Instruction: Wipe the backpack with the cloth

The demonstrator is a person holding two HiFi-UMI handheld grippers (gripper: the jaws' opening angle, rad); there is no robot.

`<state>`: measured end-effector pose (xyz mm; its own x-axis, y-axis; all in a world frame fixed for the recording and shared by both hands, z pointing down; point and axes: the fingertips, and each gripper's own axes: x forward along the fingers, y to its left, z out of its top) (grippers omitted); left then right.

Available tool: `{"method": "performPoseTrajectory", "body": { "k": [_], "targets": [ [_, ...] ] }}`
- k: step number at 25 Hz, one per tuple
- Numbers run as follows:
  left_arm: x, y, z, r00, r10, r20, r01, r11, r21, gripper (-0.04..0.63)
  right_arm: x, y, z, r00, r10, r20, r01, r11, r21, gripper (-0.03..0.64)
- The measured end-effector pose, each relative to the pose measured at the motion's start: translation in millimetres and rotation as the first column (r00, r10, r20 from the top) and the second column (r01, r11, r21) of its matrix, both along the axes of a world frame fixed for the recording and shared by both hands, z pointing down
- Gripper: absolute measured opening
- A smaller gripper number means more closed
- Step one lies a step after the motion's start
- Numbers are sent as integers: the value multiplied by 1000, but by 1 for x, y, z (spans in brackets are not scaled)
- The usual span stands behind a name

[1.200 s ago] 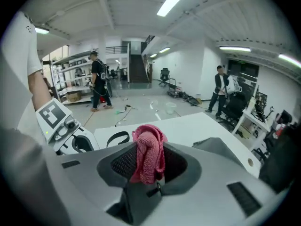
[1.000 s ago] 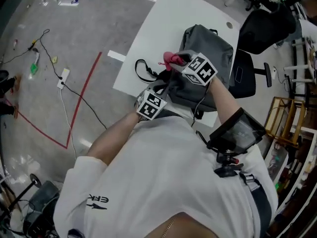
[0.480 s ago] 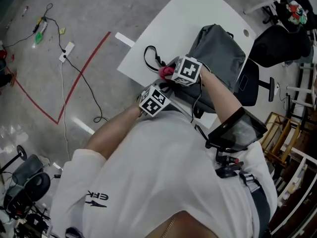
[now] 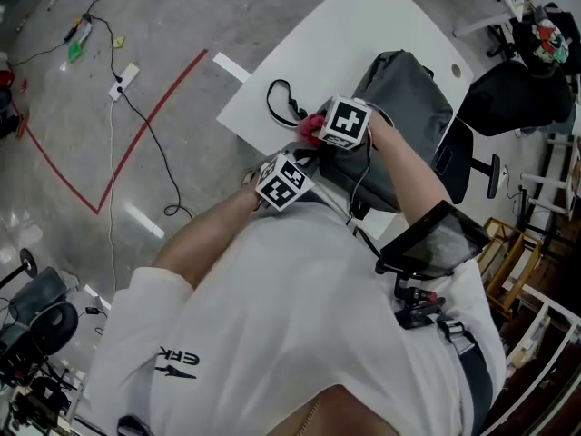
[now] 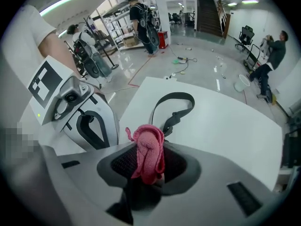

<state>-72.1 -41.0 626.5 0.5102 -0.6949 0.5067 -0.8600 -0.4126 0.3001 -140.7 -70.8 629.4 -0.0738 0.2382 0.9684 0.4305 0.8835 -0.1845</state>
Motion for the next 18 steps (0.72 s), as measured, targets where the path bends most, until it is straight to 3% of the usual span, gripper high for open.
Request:
{"method": "performPoseTrajectory", "body": {
  "k": [7,11,18],
  "targets": [
    [-1,-6,-1,999,-34,-15,34,999,-2,3,1,-33,-4,1000,4,-17,-4,1000,25,129],
    [-1,-9,1,999,-28,-23,28,1000,-13,3,4,-75,-4,999,5,-39,-1,993,120,129],
    [0,-14,0,999,-20,-41,18,999,-28,3,8,-138,2,994,96,-51,-87,983,160,129]
  ]
}}
